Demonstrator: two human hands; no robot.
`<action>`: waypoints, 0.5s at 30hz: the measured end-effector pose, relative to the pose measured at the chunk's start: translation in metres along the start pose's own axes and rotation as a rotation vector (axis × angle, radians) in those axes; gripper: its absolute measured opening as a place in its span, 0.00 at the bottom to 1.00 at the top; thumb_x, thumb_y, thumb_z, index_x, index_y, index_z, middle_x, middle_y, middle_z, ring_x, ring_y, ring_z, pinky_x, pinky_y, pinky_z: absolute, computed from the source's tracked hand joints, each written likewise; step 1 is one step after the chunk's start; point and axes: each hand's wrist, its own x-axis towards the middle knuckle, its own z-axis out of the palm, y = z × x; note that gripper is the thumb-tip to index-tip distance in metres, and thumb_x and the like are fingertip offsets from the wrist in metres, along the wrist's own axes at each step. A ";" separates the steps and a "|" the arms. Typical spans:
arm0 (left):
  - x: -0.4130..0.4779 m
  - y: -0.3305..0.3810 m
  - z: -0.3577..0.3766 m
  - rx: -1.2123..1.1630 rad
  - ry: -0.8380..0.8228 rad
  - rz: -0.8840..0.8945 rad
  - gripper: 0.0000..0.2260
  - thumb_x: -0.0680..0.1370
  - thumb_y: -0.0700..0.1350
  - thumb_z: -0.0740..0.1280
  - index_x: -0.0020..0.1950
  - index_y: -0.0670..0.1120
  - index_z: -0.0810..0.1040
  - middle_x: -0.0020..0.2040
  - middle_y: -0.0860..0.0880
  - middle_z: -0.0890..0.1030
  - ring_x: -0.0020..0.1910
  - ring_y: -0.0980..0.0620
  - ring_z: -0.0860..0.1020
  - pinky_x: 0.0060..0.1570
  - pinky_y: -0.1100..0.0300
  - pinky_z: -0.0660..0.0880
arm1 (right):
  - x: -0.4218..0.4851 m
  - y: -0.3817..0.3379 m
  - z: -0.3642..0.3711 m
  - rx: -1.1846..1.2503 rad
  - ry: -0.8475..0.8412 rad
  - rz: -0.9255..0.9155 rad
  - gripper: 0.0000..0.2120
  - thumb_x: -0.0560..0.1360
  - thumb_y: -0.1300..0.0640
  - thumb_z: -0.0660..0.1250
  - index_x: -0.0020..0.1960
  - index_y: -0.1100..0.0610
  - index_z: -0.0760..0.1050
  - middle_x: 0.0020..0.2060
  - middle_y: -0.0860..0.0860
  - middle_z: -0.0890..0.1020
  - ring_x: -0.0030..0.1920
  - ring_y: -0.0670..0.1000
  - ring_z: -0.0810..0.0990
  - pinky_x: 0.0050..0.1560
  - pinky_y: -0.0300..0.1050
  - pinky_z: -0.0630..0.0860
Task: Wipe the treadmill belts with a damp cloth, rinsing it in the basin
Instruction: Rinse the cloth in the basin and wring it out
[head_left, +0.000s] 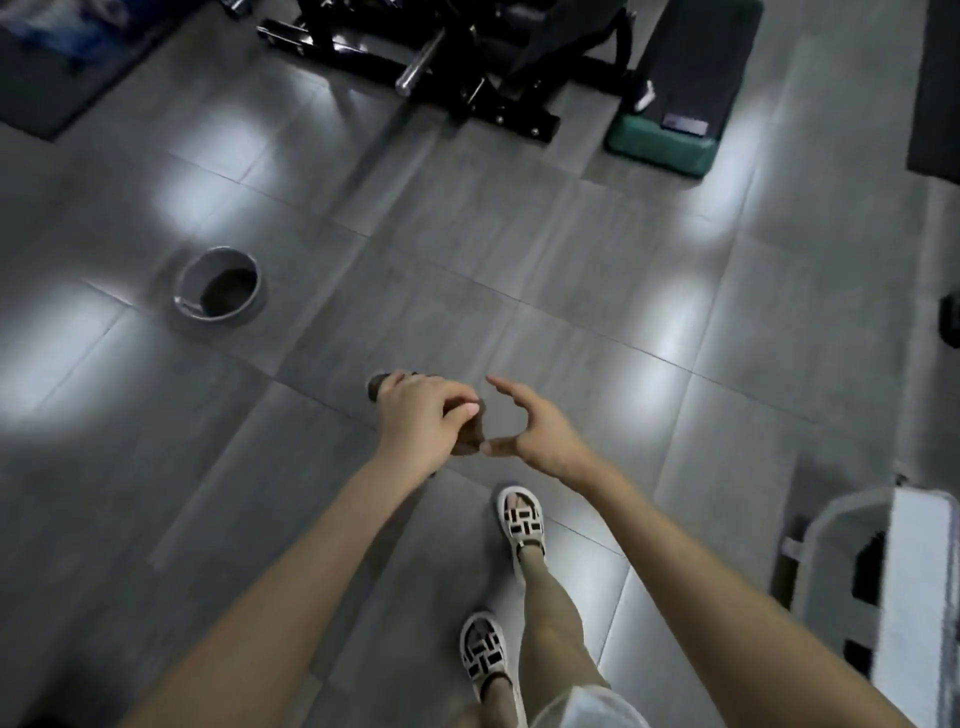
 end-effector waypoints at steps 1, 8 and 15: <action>0.020 -0.016 -0.010 0.010 -0.007 -0.050 0.05 0.74 0.47 0.70 0.46 0.50 0.84 0.47 0.50 0.85 0.51 0.47 0.79 0.63 0.48 0.63 | 0.026 -0.016 0.002 -0.004 -0.031 -0.027 0.41 0.64 0.60 0.78 0.72 0.48 0.64 0.70 0.48 0.69 0.69 0.48 0.65 0.69 0.43 0.62; 0.125 -0.130 -0.085 -0.537 0.086 -0.378 0.03 0.75 0.40 0.71 0.46 0.47 0.83 0.45 0.53 0.82 0.49 0.53 0.79 0.50 0.71 0.70 | 0.202 -0.116 0.025 -0.131 -0.250 -0.163 0.21 0.63 0.54 0.76 0.50 0.37 0.75 0.50 0.41 0.80 0.55 0.48 0.77 0.60 0.50 0.72; 0.212 -0.263 -0.146 -0.525 0.237 -0.477 0.03 0.73 0.41 0.72 0.45 0.49 0.83 0.45 0.46 0.81 0.46 0.52 0.75 0.50 0.57 0.71 | 0.338 -0.215 0.077 -0.188 -0.228 -0.144 0.06 0.68 0.57 0.73 0.44 0.53 0.78 0.39 0.52 0.82 0.43 0.54 0.81 0.48 0.56 0.77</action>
